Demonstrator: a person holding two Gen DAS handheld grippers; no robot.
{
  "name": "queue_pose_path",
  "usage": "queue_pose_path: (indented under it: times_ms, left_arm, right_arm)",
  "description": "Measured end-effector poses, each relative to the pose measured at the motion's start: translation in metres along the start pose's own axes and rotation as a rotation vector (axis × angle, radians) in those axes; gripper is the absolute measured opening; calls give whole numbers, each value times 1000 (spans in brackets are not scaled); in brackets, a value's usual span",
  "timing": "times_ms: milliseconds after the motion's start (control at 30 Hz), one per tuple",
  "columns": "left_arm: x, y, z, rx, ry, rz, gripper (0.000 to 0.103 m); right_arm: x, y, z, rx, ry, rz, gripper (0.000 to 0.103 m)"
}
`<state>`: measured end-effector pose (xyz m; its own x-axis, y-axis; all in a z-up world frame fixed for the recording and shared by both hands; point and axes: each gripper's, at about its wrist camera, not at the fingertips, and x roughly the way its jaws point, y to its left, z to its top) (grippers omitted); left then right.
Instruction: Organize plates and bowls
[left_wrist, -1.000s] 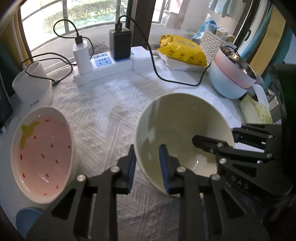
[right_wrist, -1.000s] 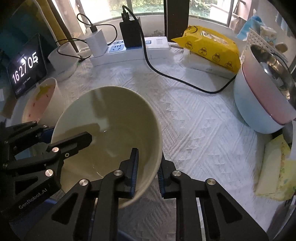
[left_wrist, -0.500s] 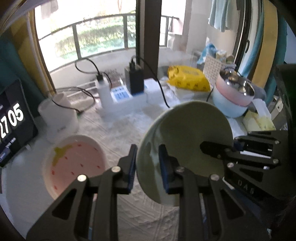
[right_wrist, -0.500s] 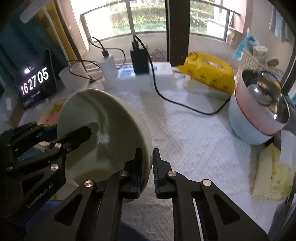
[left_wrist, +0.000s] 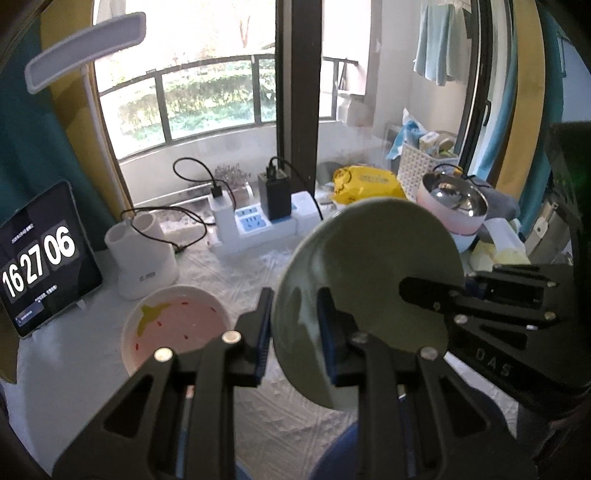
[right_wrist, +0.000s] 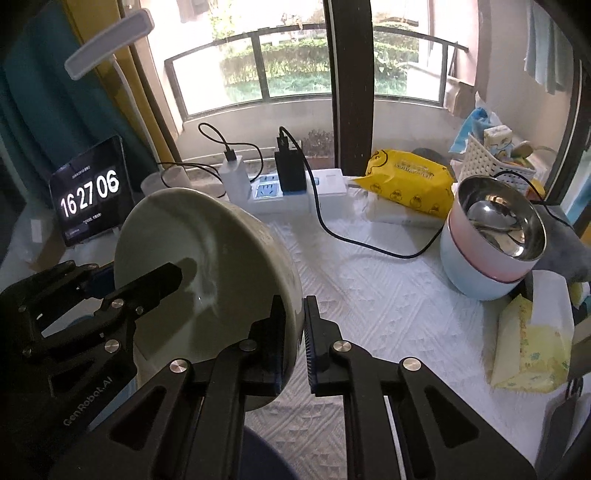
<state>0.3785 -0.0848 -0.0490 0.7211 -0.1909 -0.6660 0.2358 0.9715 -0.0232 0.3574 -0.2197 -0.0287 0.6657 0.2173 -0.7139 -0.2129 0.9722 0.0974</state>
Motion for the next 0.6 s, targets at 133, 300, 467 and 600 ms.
queue_pose_path:
  times_ms: [133, 300, 467, 600]
  left_arm:
    - [-13, -3, -3, -1, -12, 1, 24]
    - [-27, -7, -4, -1, -23, 5, 24]
    - [-41, -14, -8, 4, -38, 7, 24]
    - [-50, -20, -11, 7, -43, 3, 24]
  right_arm:
    - [-11, 3, -3, 4, -17, 4, 11]
    - [-26, 5, -5, 8, -38, 8, 11]
    - [-39, 7, -12, 8, -51, 8, 11]
    - [-50, 5, -18, 14, -58, 9, 11]
